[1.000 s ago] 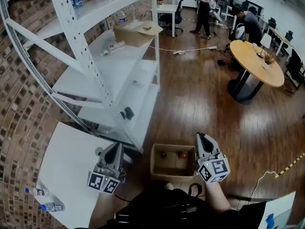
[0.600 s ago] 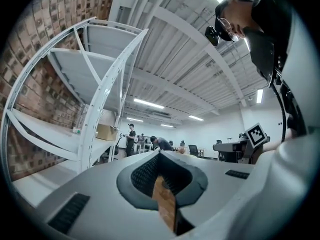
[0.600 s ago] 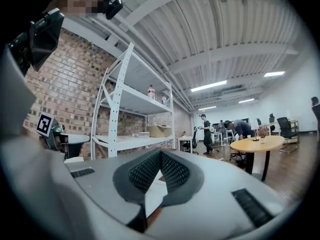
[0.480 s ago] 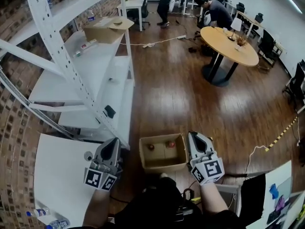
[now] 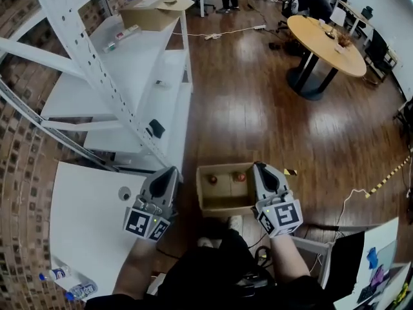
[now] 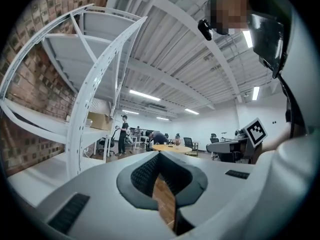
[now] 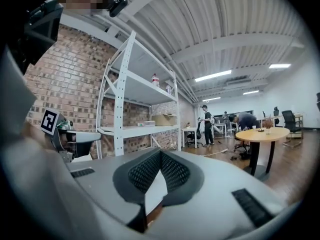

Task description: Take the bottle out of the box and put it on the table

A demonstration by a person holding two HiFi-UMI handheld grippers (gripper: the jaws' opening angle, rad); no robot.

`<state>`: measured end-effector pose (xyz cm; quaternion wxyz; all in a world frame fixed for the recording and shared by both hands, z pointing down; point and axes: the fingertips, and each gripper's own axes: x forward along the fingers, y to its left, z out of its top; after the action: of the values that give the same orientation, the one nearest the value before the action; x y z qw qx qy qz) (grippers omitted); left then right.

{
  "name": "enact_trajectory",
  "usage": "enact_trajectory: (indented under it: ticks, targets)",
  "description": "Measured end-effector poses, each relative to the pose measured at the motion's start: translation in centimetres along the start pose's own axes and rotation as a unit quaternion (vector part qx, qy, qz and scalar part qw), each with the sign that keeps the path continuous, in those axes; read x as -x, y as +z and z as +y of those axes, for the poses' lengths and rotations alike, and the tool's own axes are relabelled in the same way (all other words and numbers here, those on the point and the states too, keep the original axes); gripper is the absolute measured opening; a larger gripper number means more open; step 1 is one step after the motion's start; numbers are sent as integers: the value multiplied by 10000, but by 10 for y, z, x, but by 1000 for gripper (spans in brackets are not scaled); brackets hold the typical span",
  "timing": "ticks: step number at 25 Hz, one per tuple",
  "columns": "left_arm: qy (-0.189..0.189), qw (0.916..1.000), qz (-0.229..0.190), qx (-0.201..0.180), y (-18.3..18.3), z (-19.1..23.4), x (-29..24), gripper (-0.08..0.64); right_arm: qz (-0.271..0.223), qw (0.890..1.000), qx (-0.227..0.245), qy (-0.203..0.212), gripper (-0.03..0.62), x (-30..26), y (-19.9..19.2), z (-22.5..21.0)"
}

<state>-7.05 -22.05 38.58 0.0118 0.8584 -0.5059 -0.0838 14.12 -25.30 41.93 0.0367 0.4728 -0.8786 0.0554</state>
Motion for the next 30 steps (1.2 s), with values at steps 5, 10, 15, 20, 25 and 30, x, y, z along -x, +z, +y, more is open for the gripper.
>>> enact_trajectory:
  ticks: [5, 10, 15, 20, 25, 30]
  targets:
    - [-75, 9998, 161, 1, -27, -9, -24, 5, 129, 9998, -93, 114, 3, -15, -20, -17]
    - [19, 9998, 142, -117, -72, 0, -57, 5, 260, 9991, 70, 332, 4, -53, -67, -31]
    - [14, 9994, 57, -347, -198, 19, -78, 5, 242, 9977, 334, 547, 4, -94, -183, -50]
    - [-25, 9978, -131, -645, -345, 38, -103, 5, 1, 9988, 105, 482, 4, -135, -326, -79]
    - [-252, 9985, -189, -454, -485, 45, -102, 5, -331, 9974, 408, 490, 3, -168, -435, -89]
    - [-494, 9982, -80, -316, -558, 39, -97, 5, -451, 9948, 842, 355, 3, -167, -487, -95]
